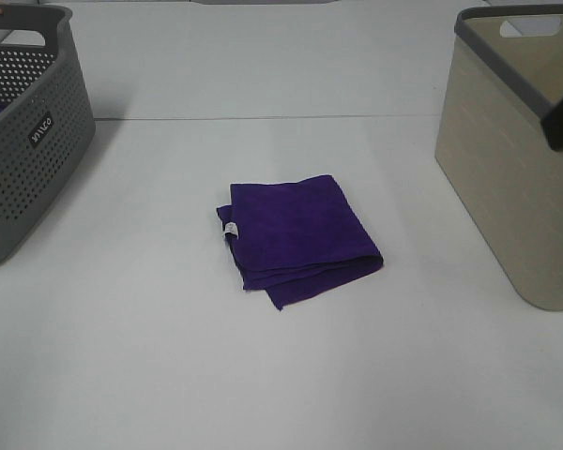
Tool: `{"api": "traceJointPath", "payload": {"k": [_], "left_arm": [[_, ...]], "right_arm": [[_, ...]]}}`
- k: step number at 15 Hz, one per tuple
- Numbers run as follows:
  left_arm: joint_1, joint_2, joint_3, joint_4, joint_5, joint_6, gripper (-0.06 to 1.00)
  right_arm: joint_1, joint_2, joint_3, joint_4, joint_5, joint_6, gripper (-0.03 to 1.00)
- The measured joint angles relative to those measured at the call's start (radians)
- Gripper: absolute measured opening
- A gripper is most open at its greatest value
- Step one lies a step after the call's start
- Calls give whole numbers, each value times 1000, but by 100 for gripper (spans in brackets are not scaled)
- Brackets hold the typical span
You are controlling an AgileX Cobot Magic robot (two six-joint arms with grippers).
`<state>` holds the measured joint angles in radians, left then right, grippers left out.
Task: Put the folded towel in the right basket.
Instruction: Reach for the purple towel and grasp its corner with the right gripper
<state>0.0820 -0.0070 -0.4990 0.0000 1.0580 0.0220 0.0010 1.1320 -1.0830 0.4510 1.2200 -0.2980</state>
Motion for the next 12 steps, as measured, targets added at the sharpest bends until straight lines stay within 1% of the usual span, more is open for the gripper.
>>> {"api": "traceJointPath", "payload": {"k": [1, 2, 3, 4, 6, 7, 8, 10, 12], "left_arm": [[0, 0, 0, 0, 0, -1, 99], [0, 0, 0, 0, 0, -2, 99], [0, 0, 0, 0, 0, -2, 99], [0, 0, 0, 0, 0, -2, 99], [0, 0, 0, 0, 0, -2, 99], [0, 0, 0, 0, 0, -2, 99], [0, 0, 0, 0, 0, -2, 99], [0, 0, 0, 0, 0, -2, 99], [0, 0, 0, 0, 0, -2, 99]], "right_arm": [[0, 88, -44, 51, -1, -29, 98], [0, 170, -96, 76, -1, -44, 98], [31, 309, -193, 44, -3, -44, 98], [56, 347, -219, 23, -3, -41, 98], [161, 491, -320, -75, -29, 17, 98], [192, 554, -379, -105, -35, 36, 98], [202, 608, -419, -112, -42, 49, 98], [202, 678, -447, -110, -56, 54, 98], [202, 708, -447, -63, -68, 54, 98]]}}
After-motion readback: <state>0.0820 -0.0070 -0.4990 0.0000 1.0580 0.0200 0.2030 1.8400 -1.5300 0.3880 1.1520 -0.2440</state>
